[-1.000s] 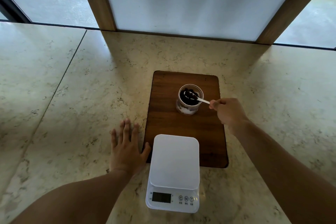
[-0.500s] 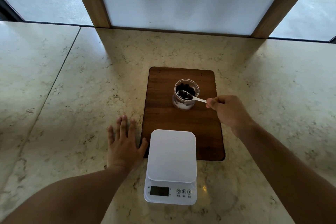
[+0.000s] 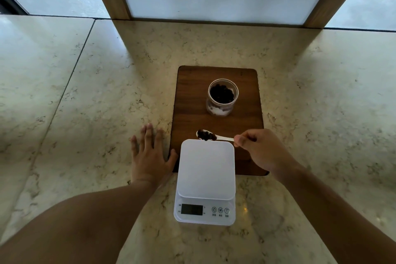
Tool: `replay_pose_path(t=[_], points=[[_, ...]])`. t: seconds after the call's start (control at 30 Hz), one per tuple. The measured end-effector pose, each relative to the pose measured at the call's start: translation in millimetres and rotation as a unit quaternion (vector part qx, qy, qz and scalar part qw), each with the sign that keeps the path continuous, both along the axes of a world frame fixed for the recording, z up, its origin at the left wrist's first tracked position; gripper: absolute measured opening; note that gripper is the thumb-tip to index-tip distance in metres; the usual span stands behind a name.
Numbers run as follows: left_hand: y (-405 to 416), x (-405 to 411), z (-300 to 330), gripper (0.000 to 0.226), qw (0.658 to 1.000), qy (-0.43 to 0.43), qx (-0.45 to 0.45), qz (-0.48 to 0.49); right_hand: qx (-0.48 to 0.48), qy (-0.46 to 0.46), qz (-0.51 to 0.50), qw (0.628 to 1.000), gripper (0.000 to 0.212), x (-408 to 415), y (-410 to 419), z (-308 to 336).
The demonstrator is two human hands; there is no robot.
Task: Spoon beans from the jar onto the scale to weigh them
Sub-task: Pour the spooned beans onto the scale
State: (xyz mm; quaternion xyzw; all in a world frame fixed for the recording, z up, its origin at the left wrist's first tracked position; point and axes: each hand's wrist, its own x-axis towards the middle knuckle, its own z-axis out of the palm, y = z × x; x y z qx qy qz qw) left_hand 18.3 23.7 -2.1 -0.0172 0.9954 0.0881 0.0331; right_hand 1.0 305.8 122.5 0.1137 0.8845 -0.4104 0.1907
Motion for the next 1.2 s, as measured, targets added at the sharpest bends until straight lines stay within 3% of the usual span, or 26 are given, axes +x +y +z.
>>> replay_pose_path(t=[0.77,1.2], points=[[-1.9,1.1,-7.1,0.08,1.0,0.013,0.012,0.008,-0.091,-0.083,-0.019,0.992,0.025,62.6,1.3,-41.0],[-1.0,1.7,-4.7,0.081,1.0,0.014,0.009,0.009,-0.117,-0.057,-0.045,0.99,0.022,73.9,-0.5,-48.5]])
